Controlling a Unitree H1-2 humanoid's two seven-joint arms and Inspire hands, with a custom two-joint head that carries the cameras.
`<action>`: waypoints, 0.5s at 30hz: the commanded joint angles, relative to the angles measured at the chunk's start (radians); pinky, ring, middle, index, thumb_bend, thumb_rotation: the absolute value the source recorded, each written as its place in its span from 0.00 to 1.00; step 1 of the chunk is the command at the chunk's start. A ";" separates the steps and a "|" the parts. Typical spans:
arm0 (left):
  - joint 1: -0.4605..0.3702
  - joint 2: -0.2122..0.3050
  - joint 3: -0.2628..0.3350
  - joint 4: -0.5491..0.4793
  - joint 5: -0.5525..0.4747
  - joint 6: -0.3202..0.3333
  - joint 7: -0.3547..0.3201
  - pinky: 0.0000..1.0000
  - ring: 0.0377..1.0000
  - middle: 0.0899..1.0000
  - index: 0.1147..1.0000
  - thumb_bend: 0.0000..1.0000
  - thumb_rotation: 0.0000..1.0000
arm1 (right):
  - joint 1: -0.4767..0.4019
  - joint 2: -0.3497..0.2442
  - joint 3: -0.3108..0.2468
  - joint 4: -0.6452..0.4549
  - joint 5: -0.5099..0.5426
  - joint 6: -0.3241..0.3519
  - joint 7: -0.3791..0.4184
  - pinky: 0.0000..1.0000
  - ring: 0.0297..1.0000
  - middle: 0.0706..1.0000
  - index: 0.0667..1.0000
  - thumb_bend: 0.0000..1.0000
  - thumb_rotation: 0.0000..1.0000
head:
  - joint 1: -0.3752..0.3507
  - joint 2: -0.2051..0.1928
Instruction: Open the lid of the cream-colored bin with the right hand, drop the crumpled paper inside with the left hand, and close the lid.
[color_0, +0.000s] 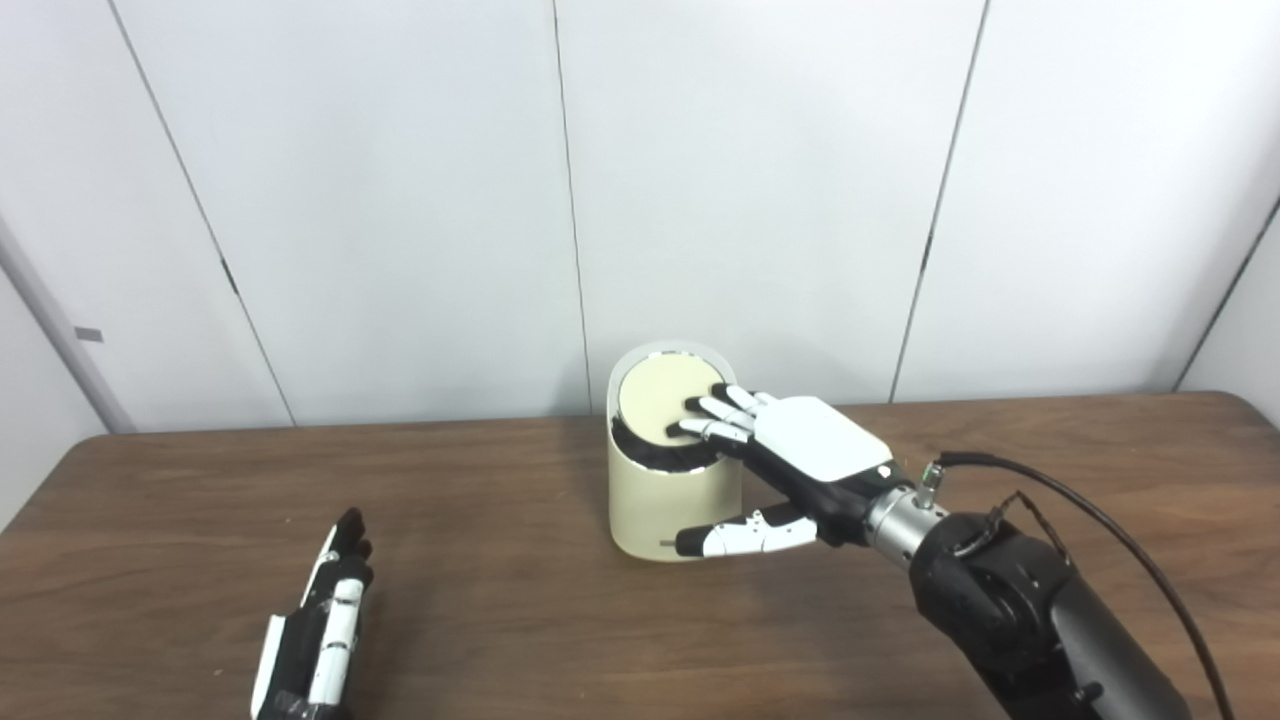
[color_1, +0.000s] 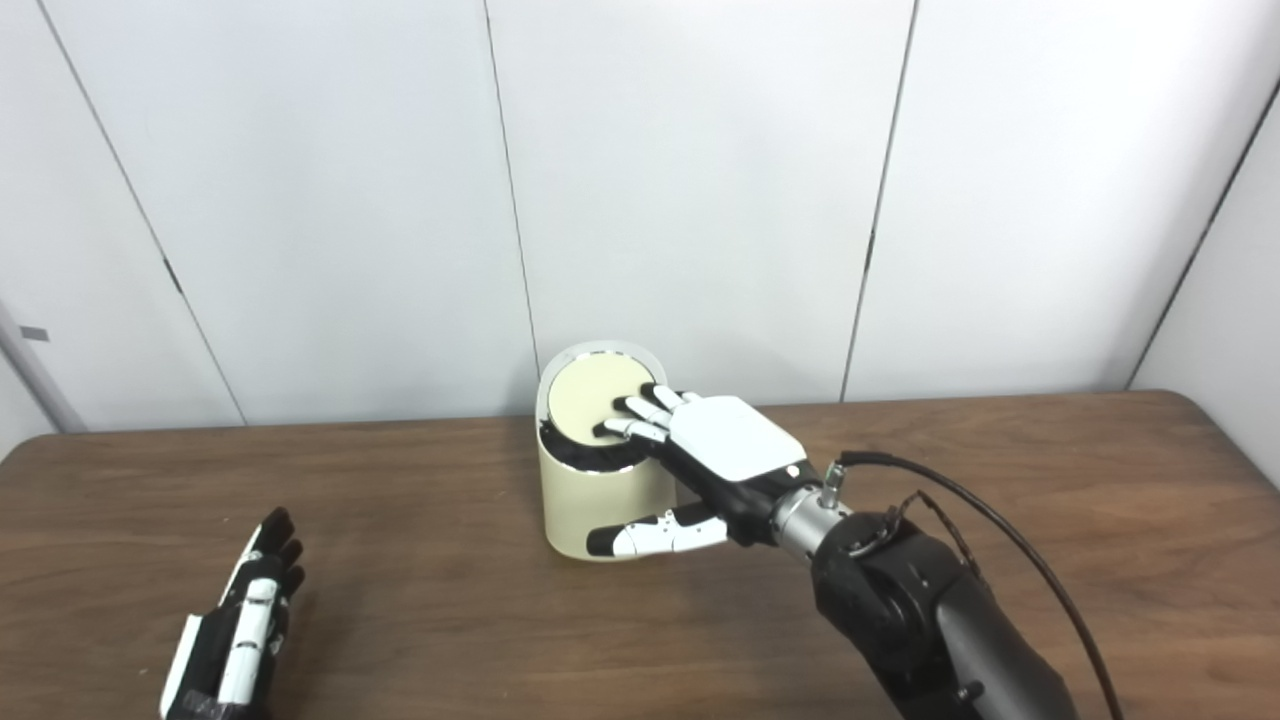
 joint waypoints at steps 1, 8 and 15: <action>0.036 -0.030 -0.010 0.051 -0.011 -0.024 0.002 1.00 0.99 1.00 0.99 0.48 0.81 | -0.006 -0.003 0.009 -0.016 -0.003 0.003 0.035 1.00 1.00 0.96 0.86 0.63 1.00 | 0.001 0.003; 0.043 -0.029 -0.011 0.043 -0.005 -0.024 0.004 1.00 0.99 1.00 0.98 0.50 0.82 | -0.005 0.006 0.009 -0.005 -0.010 0.015 0.041 1.00 1.00 0.97 0.86 0.62 1.00 | 0.002 0.004; 0.043 -0.032 -0.011 0.045 -0.011 -0.024 0.003 1.00 1.00 1.00 0.98 0.49 0.80 | -0.019 0.011 -0.019 -0.002 0.013 -0.013 -0.007 0.98 1.00 0.99 0.92 0.60 1.00 | 0.002 0.004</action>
